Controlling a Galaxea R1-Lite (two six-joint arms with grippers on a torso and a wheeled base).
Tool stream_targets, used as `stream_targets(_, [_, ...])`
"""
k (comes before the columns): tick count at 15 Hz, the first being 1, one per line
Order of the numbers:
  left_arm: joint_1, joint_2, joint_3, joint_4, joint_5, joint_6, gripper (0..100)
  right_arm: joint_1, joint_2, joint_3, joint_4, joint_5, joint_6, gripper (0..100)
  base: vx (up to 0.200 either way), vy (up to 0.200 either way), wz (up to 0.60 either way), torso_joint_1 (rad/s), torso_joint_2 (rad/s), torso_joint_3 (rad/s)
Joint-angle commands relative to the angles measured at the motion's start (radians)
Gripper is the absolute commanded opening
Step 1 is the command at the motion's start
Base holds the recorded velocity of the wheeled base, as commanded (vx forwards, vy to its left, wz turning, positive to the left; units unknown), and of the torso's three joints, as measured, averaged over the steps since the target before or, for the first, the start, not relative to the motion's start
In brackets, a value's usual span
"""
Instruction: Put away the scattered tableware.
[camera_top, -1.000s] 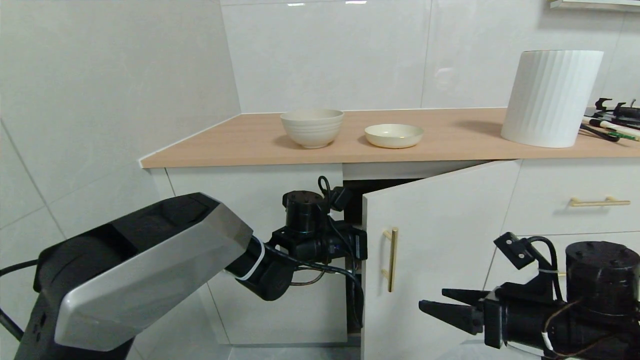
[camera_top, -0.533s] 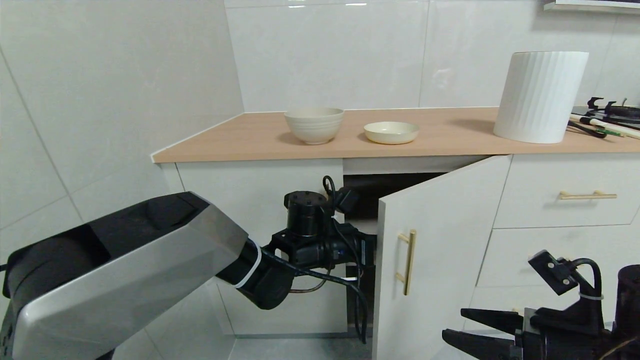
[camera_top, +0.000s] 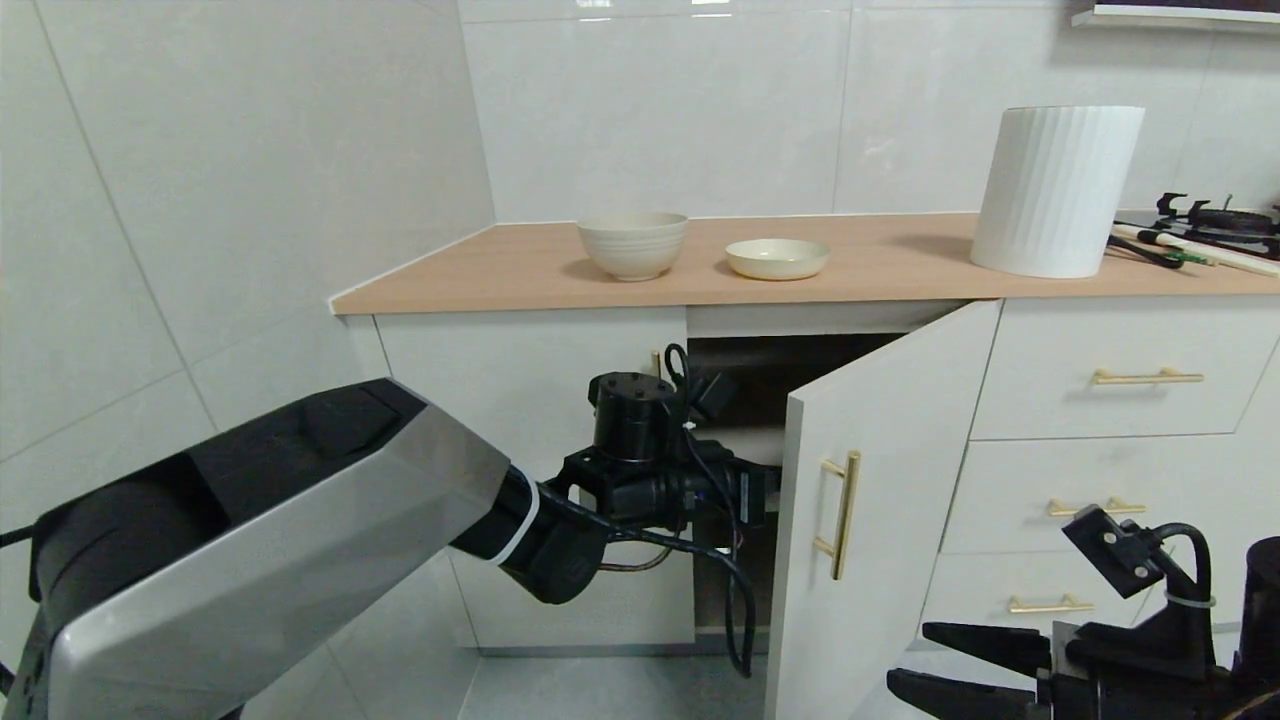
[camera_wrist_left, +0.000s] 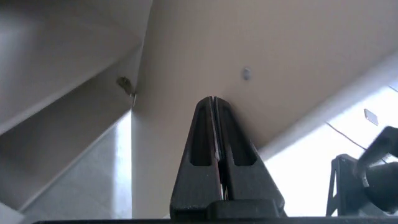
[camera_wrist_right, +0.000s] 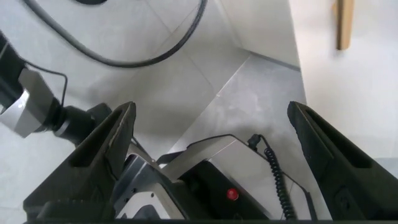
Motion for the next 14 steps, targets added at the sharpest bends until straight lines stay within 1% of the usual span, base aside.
stream_targets(1, [-0.010,0.019,-0.058,0.041,0.001,-0.001,0,0.001,0.003,0.000,0.000,0.000,0.000,100,0.000,0.000,0.00,0.000,0.00,0.000])
stream_targets(2, [-0.015,0.032,-0.094,0.077,0.001,-0.001,0,0.001,0.003,0.000,0.000,0.000,0.000,100,0.000,0.000,0.00,0.000,0.00,0.000])
stream_targets(5, [-0.019,0.059,-0.156,0.117,0.009,-0.001,0,0.001,0.003,0.002,0.000,0.000,0.000,100,-0.200,0.000,0.00,0.006,0.00,0.001])
stream_targets(8, [-0.019,0.094,-0.205,0.130,0.022,-0.001,0,0.001,0.003,0.006,0.000,0.000,0.000,100,0.000,0.000,0.00,0.000,0.00,0.000])
stream_targets(11, [-0.019,0.105,-0.214,0.143,0.027,-0.001,0,0.007,0.003,0.008,0.000,0.000,0.000,100,0.000,0.000,0.00,0.000,0.00,0.000])
stream_targets(12, [-0.021,0.105,-0.229,0.159,0.029,-0.001,0,0.015,-0.002,0.009,0.000,0.000,-0.002,100,0.000,0.000,0.00,0.000,0.00,0.000])
stream_targets(14, [-0.058,0.094,-0.302,0.249,0.030,0.004,0,0.061,-0.017,0.018,0.000,-0.003,0.000,100,0.000,0.000,0.00,0.000,0.00,0.000])
